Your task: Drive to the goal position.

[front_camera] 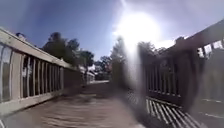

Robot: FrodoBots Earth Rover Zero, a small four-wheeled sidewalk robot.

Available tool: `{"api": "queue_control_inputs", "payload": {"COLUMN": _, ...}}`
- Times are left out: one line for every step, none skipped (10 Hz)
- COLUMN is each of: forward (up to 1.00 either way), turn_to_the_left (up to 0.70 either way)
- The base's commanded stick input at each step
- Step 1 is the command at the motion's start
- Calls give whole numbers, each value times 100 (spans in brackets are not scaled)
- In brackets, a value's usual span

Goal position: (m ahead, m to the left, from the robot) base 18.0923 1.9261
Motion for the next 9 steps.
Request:
{"api": "queue_control_inputs", "payload": {"forward": 70, "turn_to_the_left": 14}}
{"api": "queue_control_inputs", "payload": {"forward": 70, "turn_to_the_left": 14}}
{"api": "queue_control_inputs", "payload": {"forward": 70, "turn_to_the_left": 14}}
{"api": "queue_control_inputs", "payload": {"forward": 70, "turn_to_the_left": 2}}
{"api": "queue_control_inputs", "payload": {"forward": 70, "turn_to_the_left": 1}}
{"api": "queue_control_inputs", "payload": {"forward": 70, "turn_to_the_left": 0}}
{"api": "queue_control_inputs", "payload": {"forward": 70, "turn_to_the_left": 0}}
{"api": "queue_control_inputs", "payload": {"forward": 70, "turn_to_the_left": 0}}
{"api": "queue_control_inputs", "payload": {"forward": 70, "turn_to_the_left": 0}}
